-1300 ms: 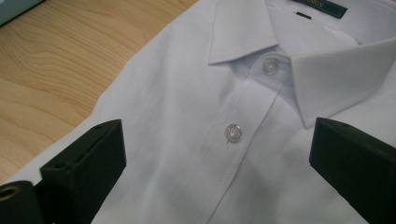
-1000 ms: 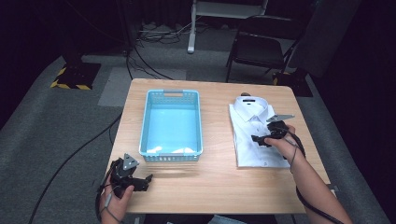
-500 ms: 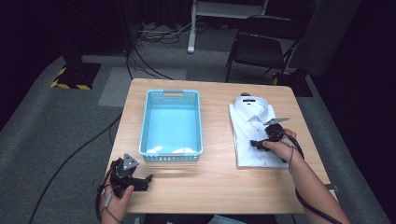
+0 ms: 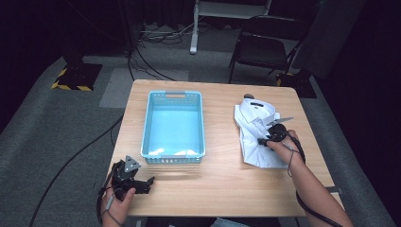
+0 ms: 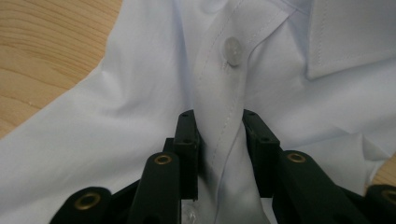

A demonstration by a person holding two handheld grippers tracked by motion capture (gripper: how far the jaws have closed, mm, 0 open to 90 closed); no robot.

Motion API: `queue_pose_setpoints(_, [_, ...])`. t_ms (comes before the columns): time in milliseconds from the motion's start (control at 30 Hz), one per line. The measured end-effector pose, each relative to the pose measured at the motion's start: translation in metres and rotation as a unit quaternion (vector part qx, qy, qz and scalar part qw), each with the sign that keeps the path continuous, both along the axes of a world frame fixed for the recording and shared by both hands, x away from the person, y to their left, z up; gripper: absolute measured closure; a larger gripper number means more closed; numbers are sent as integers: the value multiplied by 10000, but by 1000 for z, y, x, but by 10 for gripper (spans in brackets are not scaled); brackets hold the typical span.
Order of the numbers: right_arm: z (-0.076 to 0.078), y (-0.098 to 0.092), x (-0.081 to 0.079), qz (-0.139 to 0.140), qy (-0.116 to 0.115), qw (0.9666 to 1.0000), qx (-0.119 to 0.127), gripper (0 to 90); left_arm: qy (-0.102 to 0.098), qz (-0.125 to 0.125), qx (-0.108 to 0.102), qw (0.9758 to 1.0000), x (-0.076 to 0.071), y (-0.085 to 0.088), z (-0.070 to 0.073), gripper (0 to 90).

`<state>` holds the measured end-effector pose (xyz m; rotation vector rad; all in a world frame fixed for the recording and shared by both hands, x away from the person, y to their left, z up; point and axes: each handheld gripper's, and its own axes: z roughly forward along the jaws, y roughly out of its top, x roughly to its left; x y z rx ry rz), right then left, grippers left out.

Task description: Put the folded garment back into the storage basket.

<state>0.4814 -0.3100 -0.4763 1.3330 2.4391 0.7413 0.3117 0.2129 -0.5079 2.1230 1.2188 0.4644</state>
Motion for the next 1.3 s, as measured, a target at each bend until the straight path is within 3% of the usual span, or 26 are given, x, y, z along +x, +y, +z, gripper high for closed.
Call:
queue_pose_setpoints(200, [0,0,-2,-110,5,9999,106,743,-1,0,-1,10000,0,0,0,3])
queue_pose_setpoints(400, [8,-3,-10,-221,-225,9991,291,751,1,0,-2,10000,0,0,0,3])
queue_pose_setpoints(700, [27,-10,-15,-363,-503,9968,511,754,0,0,-1,10000,0,0,0,3])
queue_pose_setpoints(1300, [72,-17,-22,-480,-1072,9909,663,757,0,0,-1,10000,0,0,0,3])
